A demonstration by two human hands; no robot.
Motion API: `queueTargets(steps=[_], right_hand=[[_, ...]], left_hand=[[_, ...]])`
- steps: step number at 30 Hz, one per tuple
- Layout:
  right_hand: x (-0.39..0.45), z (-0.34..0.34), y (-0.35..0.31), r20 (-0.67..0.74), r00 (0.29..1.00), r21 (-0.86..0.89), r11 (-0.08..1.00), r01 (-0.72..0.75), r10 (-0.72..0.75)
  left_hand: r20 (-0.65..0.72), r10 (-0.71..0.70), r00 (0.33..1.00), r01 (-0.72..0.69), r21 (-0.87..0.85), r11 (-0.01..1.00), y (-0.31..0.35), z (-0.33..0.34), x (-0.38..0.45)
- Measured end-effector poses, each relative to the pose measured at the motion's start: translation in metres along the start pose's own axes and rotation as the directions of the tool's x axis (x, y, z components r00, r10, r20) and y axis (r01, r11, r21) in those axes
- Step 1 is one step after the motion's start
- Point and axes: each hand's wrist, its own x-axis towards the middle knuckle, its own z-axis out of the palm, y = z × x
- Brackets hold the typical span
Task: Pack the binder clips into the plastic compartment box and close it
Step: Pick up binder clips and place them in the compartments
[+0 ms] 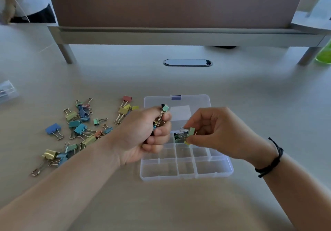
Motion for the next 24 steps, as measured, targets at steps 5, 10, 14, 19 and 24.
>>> queueTargets(steps=[5,10,14,19,24], right_hand=[[-0.006,0.009,0.001,0.025,0.992,-0.277,0.953,0.123,-0.121],[-0.008,0.013,-0.002,0.068,0.980,-0.457,0.867,0.199,-0.189],[-0.008,0.013,-0.001,0.080,0.975,-0.492,0.842,0.220,-0.208],[-0.007,0.012,0.001,0.069,0.973,-0.497,0.838,0.226,-0.222],[-0.009,0.008,-0.001,-0.041,0.971,-0.383,0.901,0.201,-0.234]], left_hand=[[-0.053,0.035,0.998,-0.034,0.028,0.999,-0.003,0.000,0.001],[-0.062,0.064,0.996,-0.068,-0.062,0.996,-0.005,-0.003,0.000],[-0.068,0.101,0.993,-0.106,-0.084,0.991,-0.005,-0.006,-0.001],[-0.067,0.159,0.985,-0.162,-0.047,0.986,-0.005,-0.009,-0.004],[-0.067,0.187,0.980,-0.185,0.046,0.982,-0.006,-0.007,-0.004]])
